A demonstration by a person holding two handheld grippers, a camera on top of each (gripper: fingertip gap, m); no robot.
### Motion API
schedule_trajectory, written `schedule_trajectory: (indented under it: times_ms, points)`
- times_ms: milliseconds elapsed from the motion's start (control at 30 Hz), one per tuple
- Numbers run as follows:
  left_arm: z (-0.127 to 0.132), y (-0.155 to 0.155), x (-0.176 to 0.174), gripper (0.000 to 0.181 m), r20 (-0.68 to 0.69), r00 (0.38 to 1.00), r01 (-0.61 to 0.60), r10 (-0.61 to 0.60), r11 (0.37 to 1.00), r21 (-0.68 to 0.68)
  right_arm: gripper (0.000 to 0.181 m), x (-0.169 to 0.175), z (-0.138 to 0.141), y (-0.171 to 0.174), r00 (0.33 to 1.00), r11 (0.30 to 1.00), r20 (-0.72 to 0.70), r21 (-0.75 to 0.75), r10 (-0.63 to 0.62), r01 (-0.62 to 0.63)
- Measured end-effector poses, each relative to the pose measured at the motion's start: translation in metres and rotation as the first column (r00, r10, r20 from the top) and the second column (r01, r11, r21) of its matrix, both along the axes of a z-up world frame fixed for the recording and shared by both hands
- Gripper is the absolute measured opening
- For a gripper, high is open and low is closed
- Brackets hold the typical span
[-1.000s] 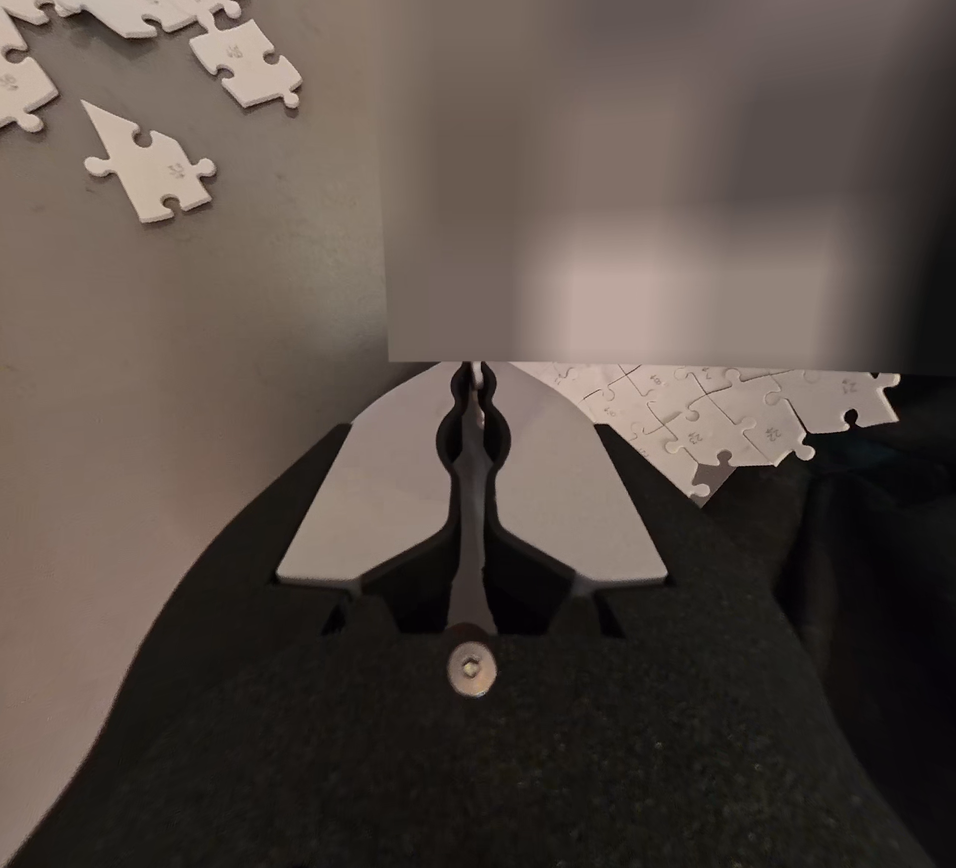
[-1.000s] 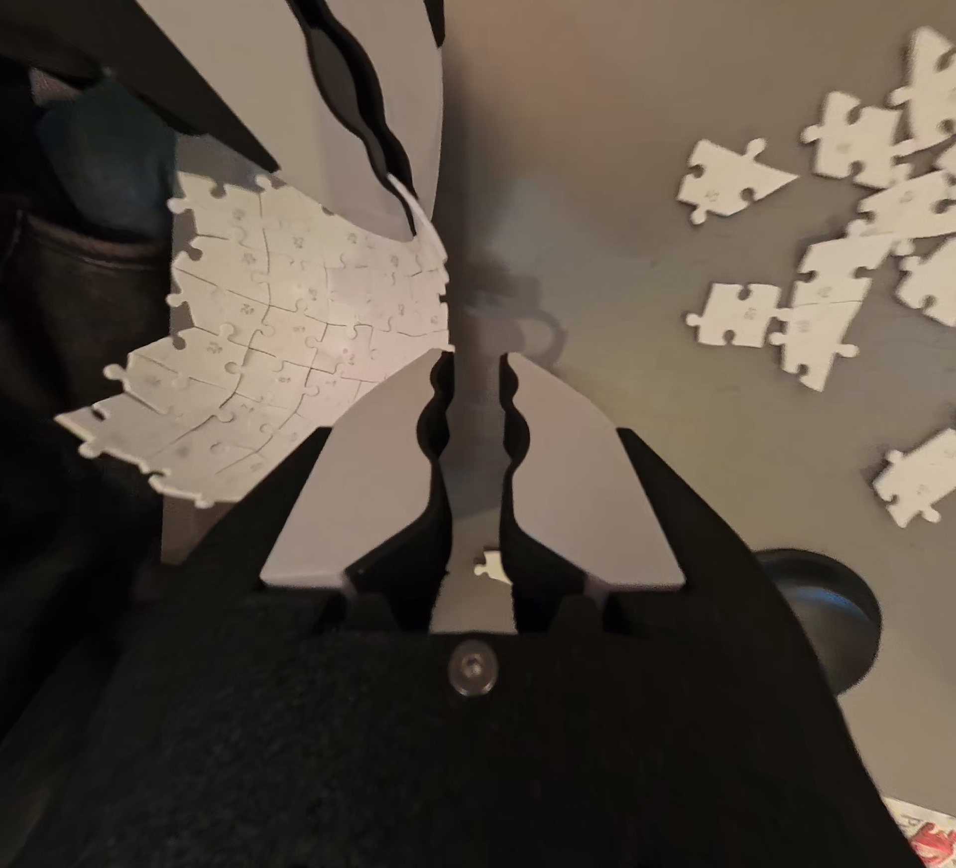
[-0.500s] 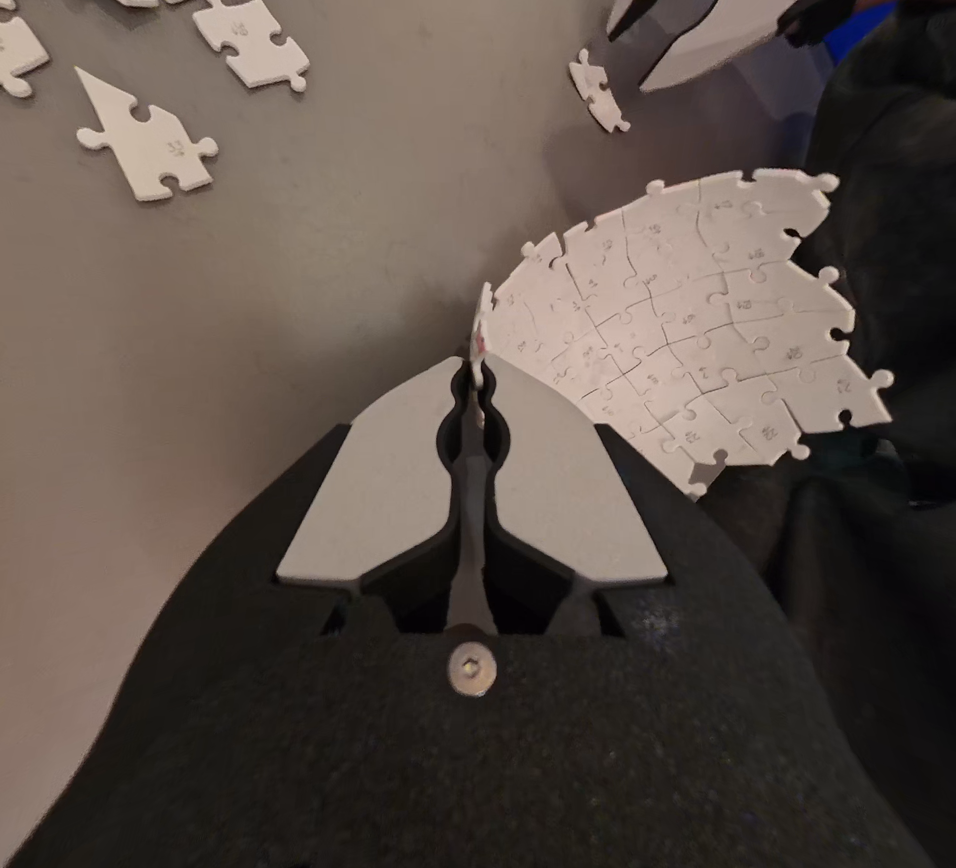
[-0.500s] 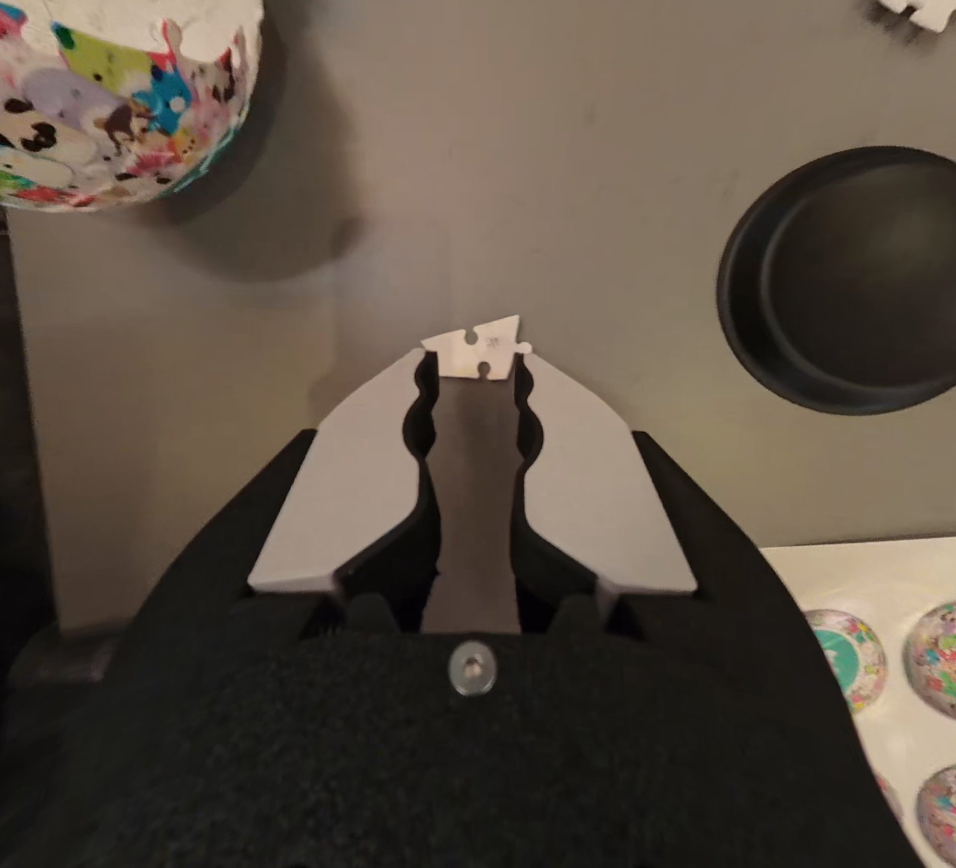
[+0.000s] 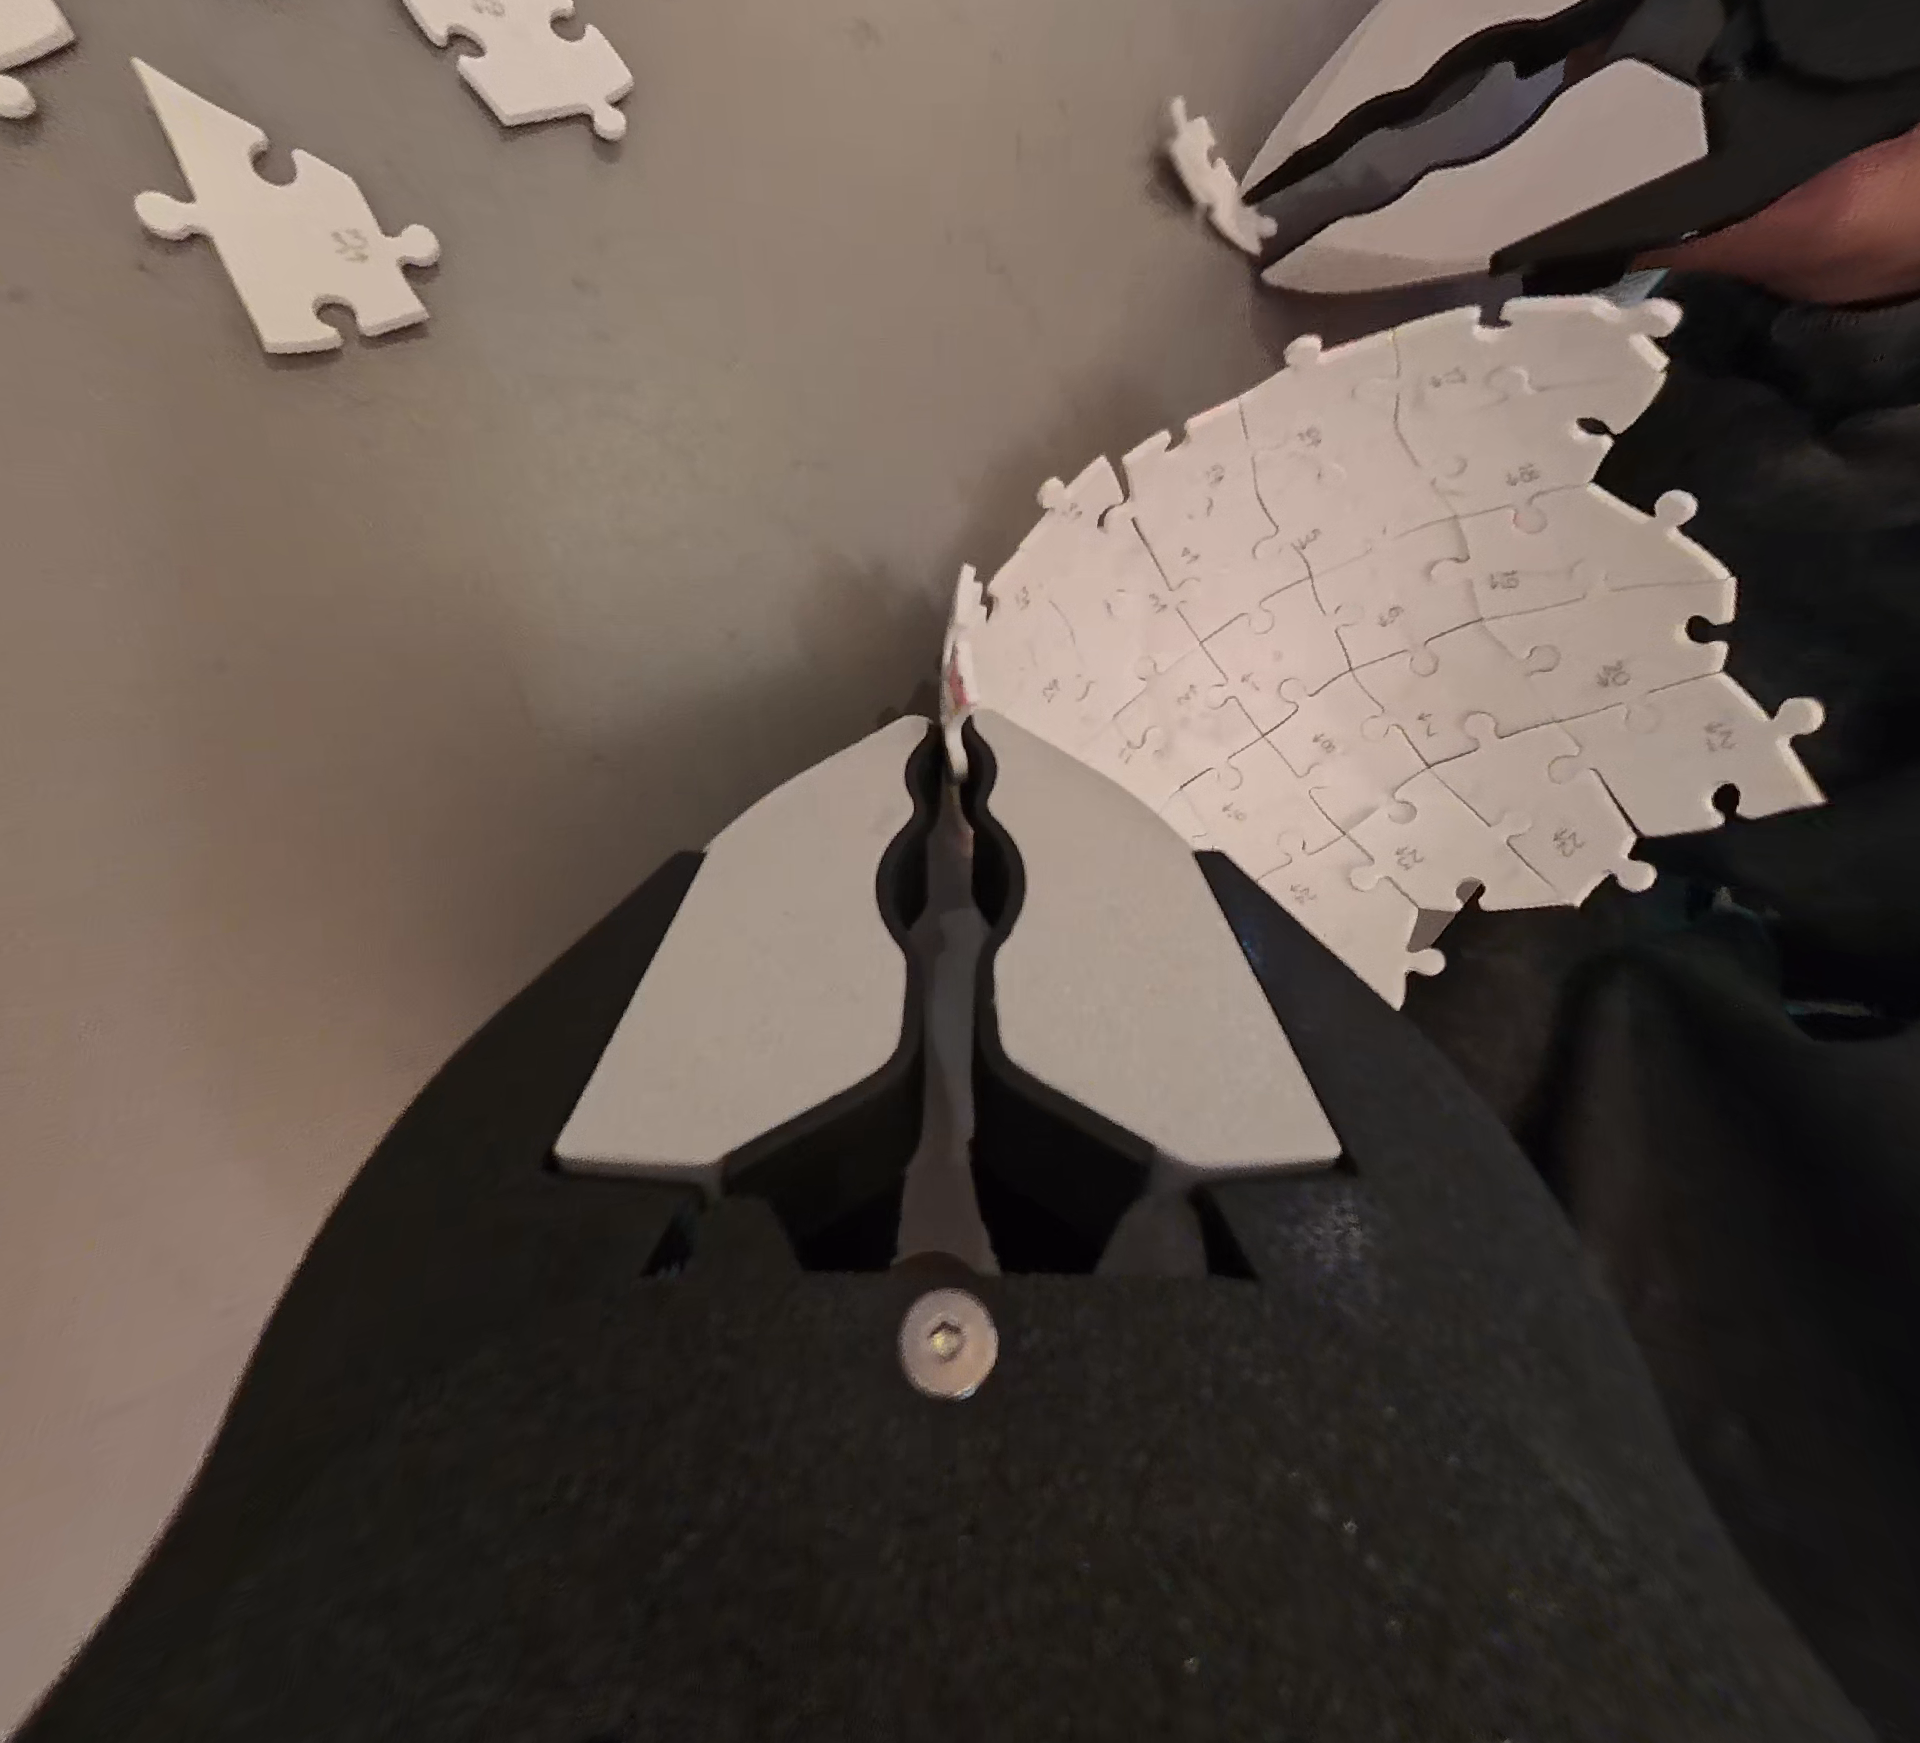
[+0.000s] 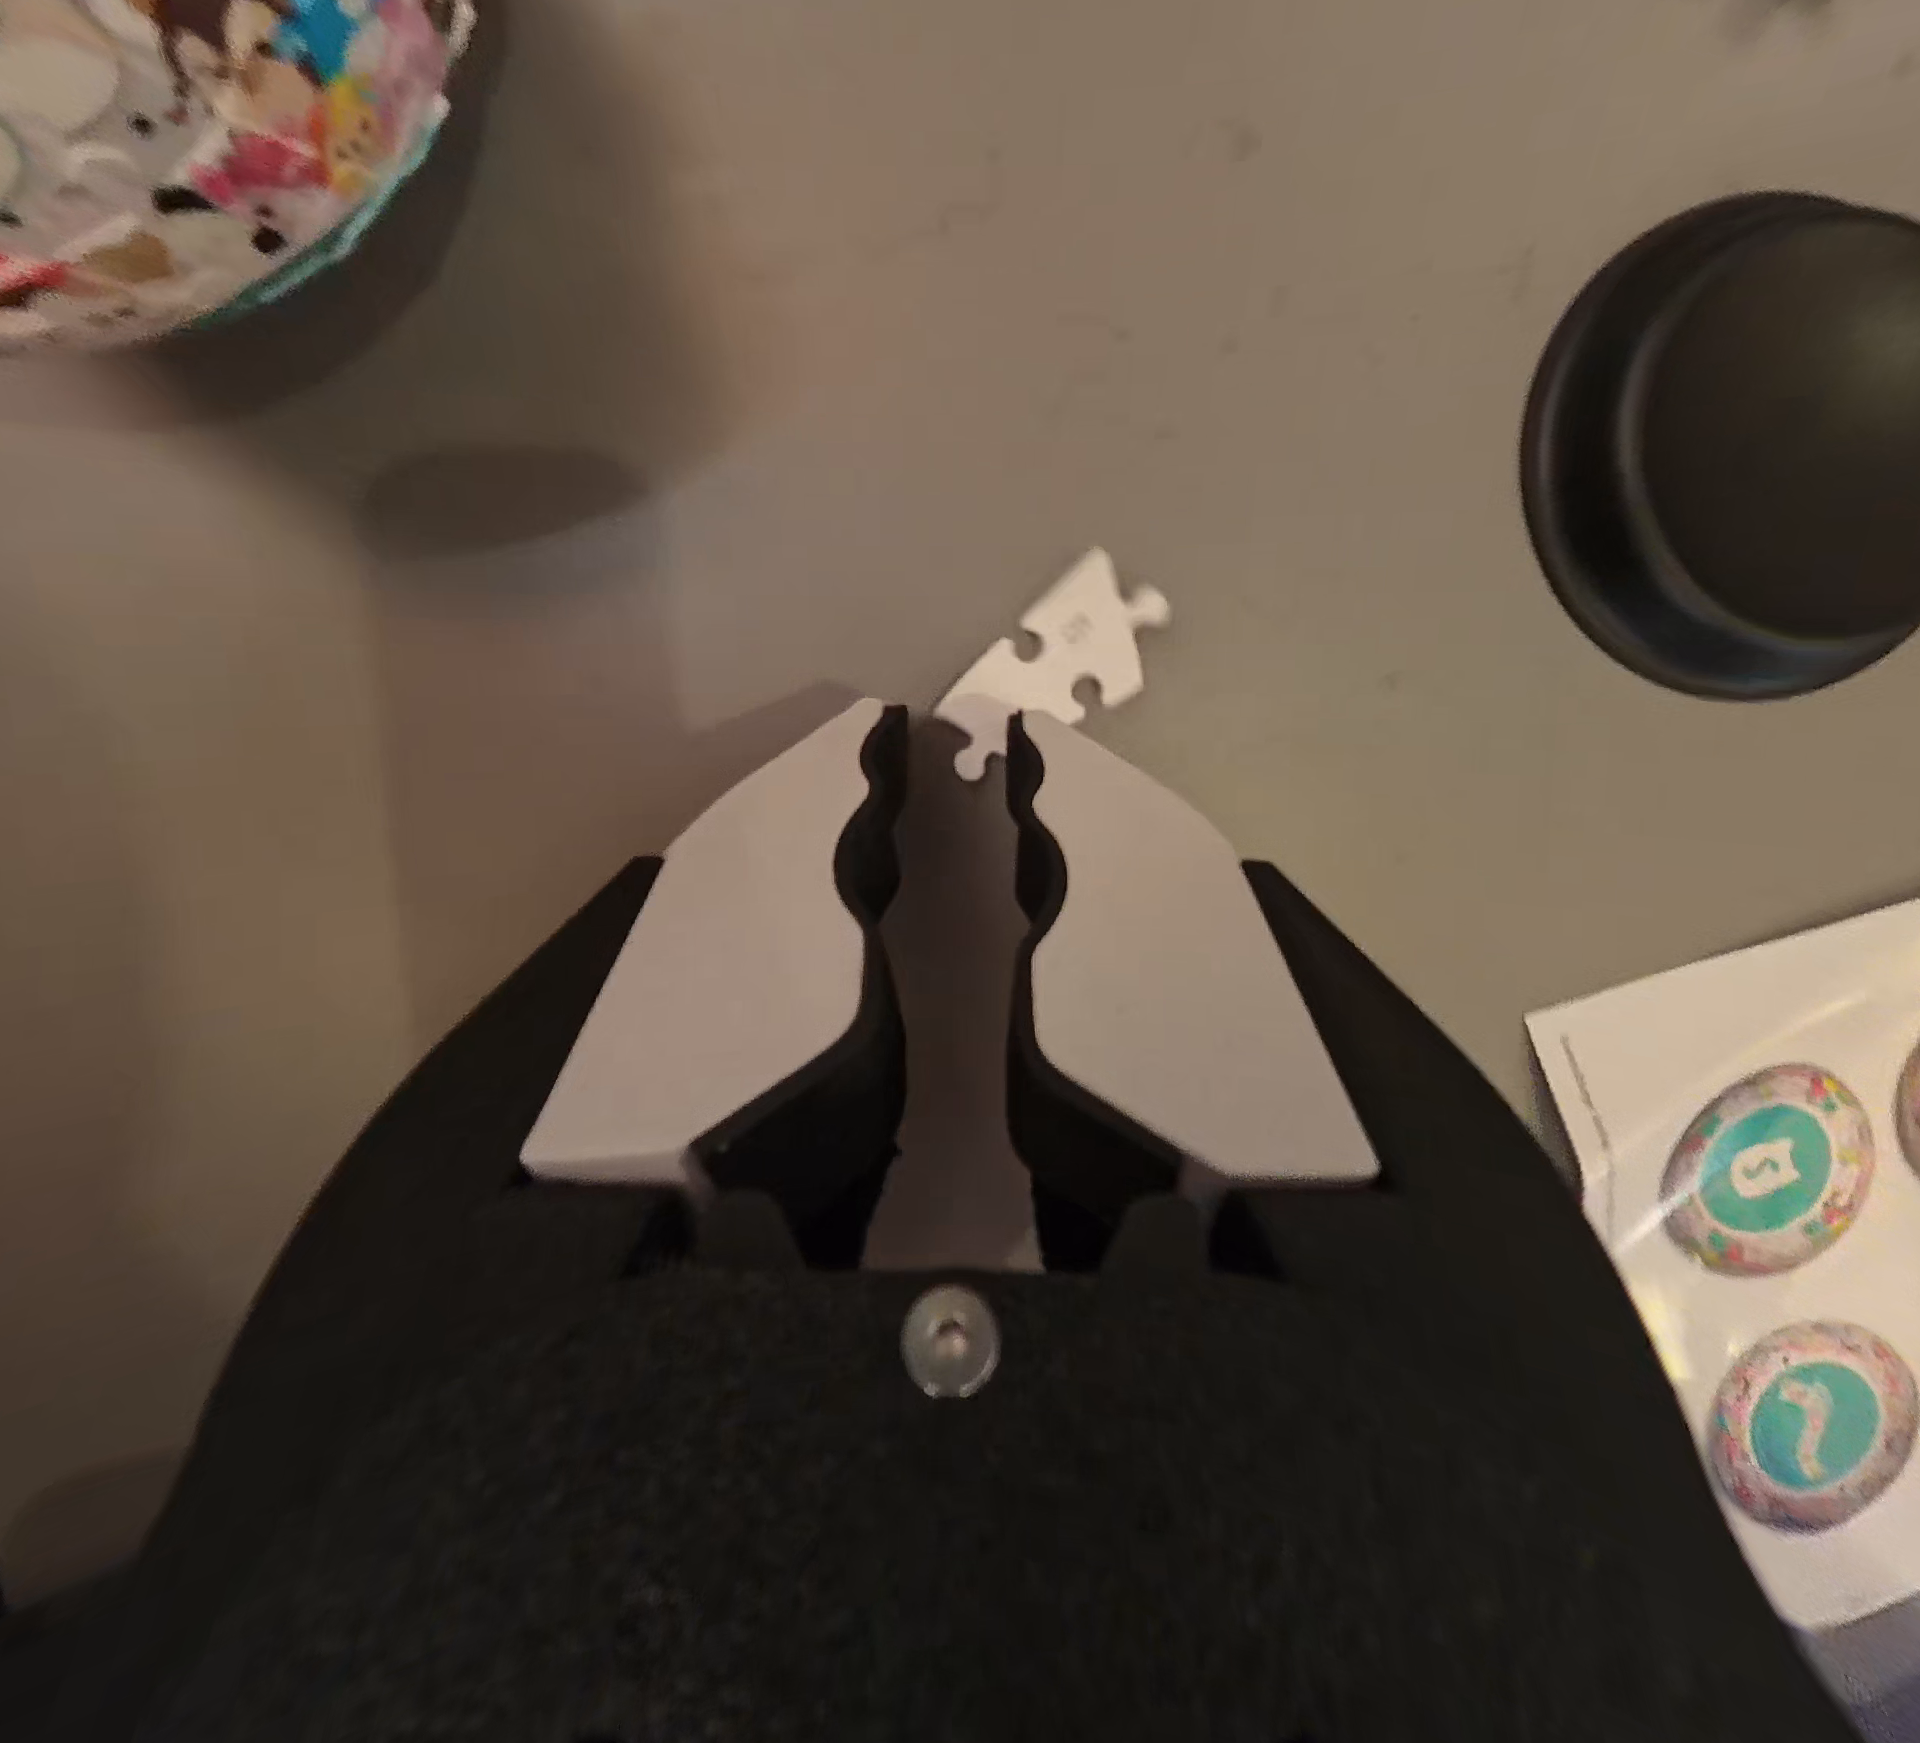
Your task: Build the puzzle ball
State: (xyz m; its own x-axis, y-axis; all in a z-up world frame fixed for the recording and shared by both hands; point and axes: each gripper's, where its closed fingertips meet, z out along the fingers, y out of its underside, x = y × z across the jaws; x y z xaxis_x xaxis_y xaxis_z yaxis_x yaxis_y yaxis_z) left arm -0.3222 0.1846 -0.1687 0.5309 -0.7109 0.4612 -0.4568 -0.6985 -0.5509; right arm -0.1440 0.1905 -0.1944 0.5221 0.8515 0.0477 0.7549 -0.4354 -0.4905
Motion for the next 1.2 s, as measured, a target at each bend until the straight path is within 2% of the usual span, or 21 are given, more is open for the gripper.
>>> schedule_trajectory:
  times_ms: [200,600,833,967,1200]
  points:
    - [0.000,0.001,0.000,0.002,0.007,1.000,-0.006,0.006,1.000,-0.004,0.018,0.017,0.003,0.001,1.000,1.000,0.000,0.004,-0.031,0.031]
    - [-0.009,-0.003,0.002,0.003,0.042,0.999,0.002,0.001,0.996,-0.084,0.019,0.016,0.027,0.003,0.999,0.999,-0.039,0.037,-0.033,0.035]
    - [-0.009,0.009,-0.006,0.022,0.032,0.999,-0.036,0.037,0.999,-0.040,0.019,0.017,0.031,-0.004,0.995,0.997,-0.085,0.054,-0.053,0.057]
    - [-0.005,0.015,-0.009,0.023,0.063,0.996,-0.063,0.066,0.997,-0.045,0.019,0.004,0.047,-0.010,0.987,0.995,-0.155,0.072,-0.051,0.063]
    - [-0.015,0.016,-0.013,0.022,0.054,0.995,-0.077,0.081,0.994,-0.078,0.019,-0.035,0.090,-0.016,0.961,0.992,-0.275,0.108,-0.036,0.068]
